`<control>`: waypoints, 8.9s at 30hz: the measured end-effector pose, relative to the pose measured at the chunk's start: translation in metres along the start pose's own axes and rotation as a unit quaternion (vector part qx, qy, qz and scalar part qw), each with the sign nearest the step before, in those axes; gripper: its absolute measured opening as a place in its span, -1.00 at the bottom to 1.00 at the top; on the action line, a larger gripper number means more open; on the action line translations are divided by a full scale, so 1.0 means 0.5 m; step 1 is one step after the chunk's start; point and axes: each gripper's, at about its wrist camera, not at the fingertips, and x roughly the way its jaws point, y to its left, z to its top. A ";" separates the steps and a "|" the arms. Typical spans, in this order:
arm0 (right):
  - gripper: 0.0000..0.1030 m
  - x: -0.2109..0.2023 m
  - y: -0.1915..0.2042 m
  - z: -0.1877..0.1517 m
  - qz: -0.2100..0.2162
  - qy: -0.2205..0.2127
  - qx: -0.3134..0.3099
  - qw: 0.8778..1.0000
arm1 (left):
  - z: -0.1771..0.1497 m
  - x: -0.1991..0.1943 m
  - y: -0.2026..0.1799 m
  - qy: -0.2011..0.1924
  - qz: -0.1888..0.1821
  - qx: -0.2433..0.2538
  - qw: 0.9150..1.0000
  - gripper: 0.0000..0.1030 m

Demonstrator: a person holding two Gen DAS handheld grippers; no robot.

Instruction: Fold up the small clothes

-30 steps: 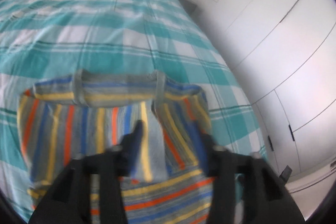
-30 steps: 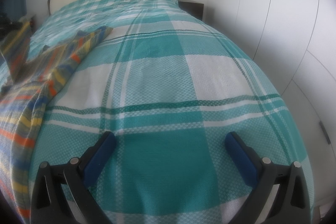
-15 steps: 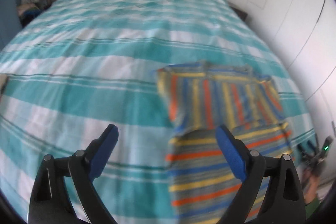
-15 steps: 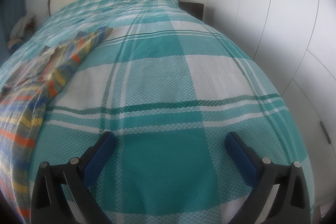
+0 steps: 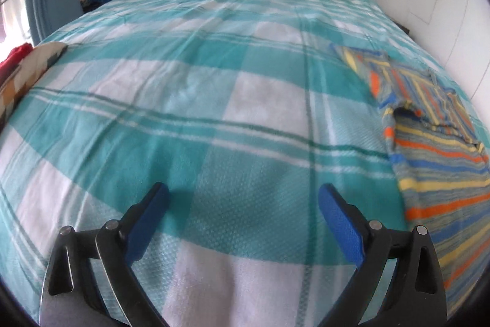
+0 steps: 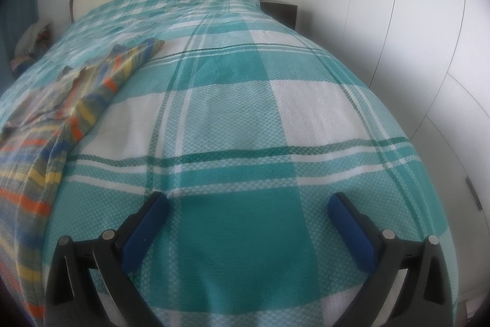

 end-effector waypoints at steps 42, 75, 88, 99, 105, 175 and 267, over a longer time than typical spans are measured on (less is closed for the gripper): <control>0.99 0.000 0.001 -0.001 0.000 0.000 0.001 1.000 | -0.012 0.019 0.001 0.001 -0.009 0.001 1.000 0.99; 0.99 -0.001 0.005 -0.004 -0.004 0.001 -0.001 1.000 | -0.012 0.020 0.001 0.001 -0.009 0.002 1.000 0.99; 0.99 0.006 0.018 -0.004 -0.016 0.011 -0.009 1.000 | -0.011 0.020 0.001 0.002 -0.008 0.003 1.000 0.99; 0.99 0.006 0.016 -0.004 -0.017 0.006 -0.006 1.000 | -0.013 0.028 -0.004 0.007 0.007 0.014 1.000 0.99; 0.99 0.004 0.017 -0.005 -0.020 0.005 -0.008 1.000 | -0.013 0.030 -0.004 0.008 0.009 0.015 1.000 0.99; 0.48 -0.298 0.103 -0.212 0.288 0.190 -0.019 0.938 | -0.150 -0.384 -0.068 0.193 -0.212 0.162 0.944 0.05; -0.65 0.043 0.110 0.101 0.280 0.157 0.004 0.947 | 0.059 0.010 -0.156 0.057 -0.145 0.031 0.987 0.06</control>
